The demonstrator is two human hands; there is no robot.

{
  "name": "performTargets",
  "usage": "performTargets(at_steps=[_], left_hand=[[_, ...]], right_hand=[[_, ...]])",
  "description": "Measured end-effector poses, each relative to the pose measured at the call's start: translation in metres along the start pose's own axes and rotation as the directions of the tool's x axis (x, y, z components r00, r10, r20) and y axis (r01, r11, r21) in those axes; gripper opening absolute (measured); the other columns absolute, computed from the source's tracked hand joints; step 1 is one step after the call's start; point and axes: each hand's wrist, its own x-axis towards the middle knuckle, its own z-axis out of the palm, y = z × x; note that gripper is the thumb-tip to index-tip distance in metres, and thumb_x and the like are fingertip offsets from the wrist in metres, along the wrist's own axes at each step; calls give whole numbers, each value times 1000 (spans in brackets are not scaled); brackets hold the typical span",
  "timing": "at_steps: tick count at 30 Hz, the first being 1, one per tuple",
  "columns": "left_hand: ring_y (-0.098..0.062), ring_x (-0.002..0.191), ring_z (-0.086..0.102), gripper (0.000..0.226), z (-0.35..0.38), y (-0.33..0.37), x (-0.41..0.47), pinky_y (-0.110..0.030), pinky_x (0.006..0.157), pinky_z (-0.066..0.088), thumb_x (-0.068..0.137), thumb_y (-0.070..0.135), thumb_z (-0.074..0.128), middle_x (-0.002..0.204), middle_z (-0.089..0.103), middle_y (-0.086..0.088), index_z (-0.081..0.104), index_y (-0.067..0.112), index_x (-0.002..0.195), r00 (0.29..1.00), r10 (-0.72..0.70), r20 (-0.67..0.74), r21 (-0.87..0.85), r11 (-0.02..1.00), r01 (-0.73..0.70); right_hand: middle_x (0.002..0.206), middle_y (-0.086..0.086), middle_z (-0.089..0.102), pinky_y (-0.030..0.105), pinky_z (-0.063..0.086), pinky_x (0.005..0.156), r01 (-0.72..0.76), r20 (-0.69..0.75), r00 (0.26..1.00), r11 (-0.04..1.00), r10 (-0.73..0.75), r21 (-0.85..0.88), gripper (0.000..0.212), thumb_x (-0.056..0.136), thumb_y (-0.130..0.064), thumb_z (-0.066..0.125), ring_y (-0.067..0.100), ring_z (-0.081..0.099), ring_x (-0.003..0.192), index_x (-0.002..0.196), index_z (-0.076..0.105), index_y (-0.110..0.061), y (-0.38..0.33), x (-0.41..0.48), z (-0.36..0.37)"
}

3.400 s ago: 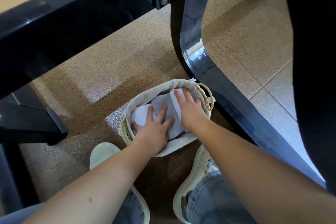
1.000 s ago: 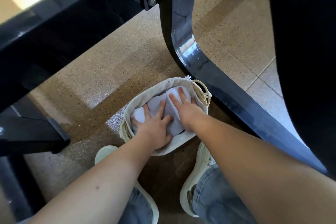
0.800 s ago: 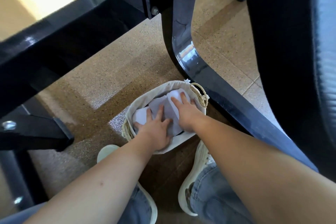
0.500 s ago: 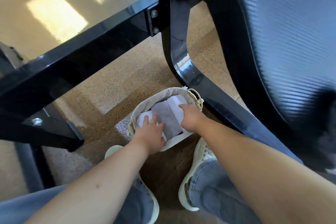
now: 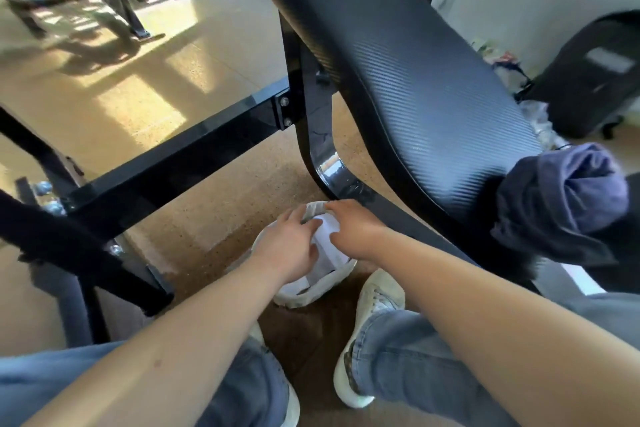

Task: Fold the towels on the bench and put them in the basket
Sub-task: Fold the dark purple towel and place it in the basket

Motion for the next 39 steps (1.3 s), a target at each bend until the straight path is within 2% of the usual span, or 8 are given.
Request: performTargets(at_steps=[7, 14, 21, 23, 27, 31, 36, 39], left_hand=[[-31, 142, 33, 42, -45, 16, -27, -46, 104, 45, 95, 35, 57, 156, 34, -8, 49, 25, 134, 981, 24, -192, 22, 1000, -20], [-25, 143, 32, 58, -80, 47, -42, -39, 102, 45, 94, 33, 59, 160, 25, -1, 37, 32, 148, 934, 108, -341, -11, 993, -119], [-28, 136, 42, 50, -109, 102, -34, -47, 95, 53, 91, 30, 57, 151, 41, -6, 52, 25, 140, 818, 298, -491, 71, 950, -303], [-29, 136, 42, 50, -115, 122, -27, -51, 93, 53, 90, 31, 57, 150, 42, -8, 53, 24, 139, 798, 337, -500, 99, 937, -334], [-32, 133, 45, 53, -124, 165, -14, -50, 92, 51, 87, 34, 54, 150, 44, -9, 54, 23, 138, 764, 412, -496, 145, 907, -395], [-31, 133, 43, 54, -126, 203, 2, -48, 98, 47, 87, 36, 55, 150, 44, -7, 52, 26, 140, 768, 443, -463, 128, 890, -437], [-26, 132, 43, 55, -126, 243, 17, -45, 107, 39, 94, 41, 53, 148, 42, 0, 41, 32, 147, 839, 415, -352, 21, 900, -436], [-25, 128, 49, 54, -124, 261, 22, -41, 104, 42, 95, 45, 55, 142, 47, -1, 41, 34, 147, 898, 348, -268, -166, 902, -399]], right_hand=[[159, 0, 38, 31, 38, 110, 95, -134, 986, 995, -100, -44, 64, 95, -25, 60, 22, 41, 142, 155, 37, -30, -7, -57, -36], [155, -3, 40, 29, 37, 111, 198, -223, 952, 977, -210, -75, 63, 95, -24, 63, 19, 43, 139, 153, 39, -33, -3, -132, -95], [152, -3, 45, 28, 34, 112, 209, -450, 862, 972, -234, -105, 58, 95, -20, 61, 18, 42, 139, 150, 44, -30, 32, -175, -146], [152, -2, 45, 34, 35, 116, 170, -506, 837, 978, -208, -120, 58, 94, -21, 61, 21, 41, 140, 149, 45, -29, 48, -181, -158], [151, 0, 46, 32, 33, 113, 98, -585, 804, 994, -106, -45, 57, 93, -25, 66, 21, 42, 139, 147, 48, -28, 78, -195, -180], [150, 4, 47, 43, 38, 113, -16, -615, 789, 1000, 3, -16, 58, 91, -27, 64, 29, 43, 138, 147, 48, -27, 111, -202, -190], [157, 9, 36, 42, 37, 115, -191, -483, 854, 980, 193, 53, 72, 85, -7, 52, 34, 37, 141, 153, 37, -25, 141, -202, -195], [158, 8, 35, 44, 36, 116, -202, -459, 863, 977, 211, 68, 74, 83, -6, 52, 34, 36, 142, 153, 37, -27, 154, -199, -196]])
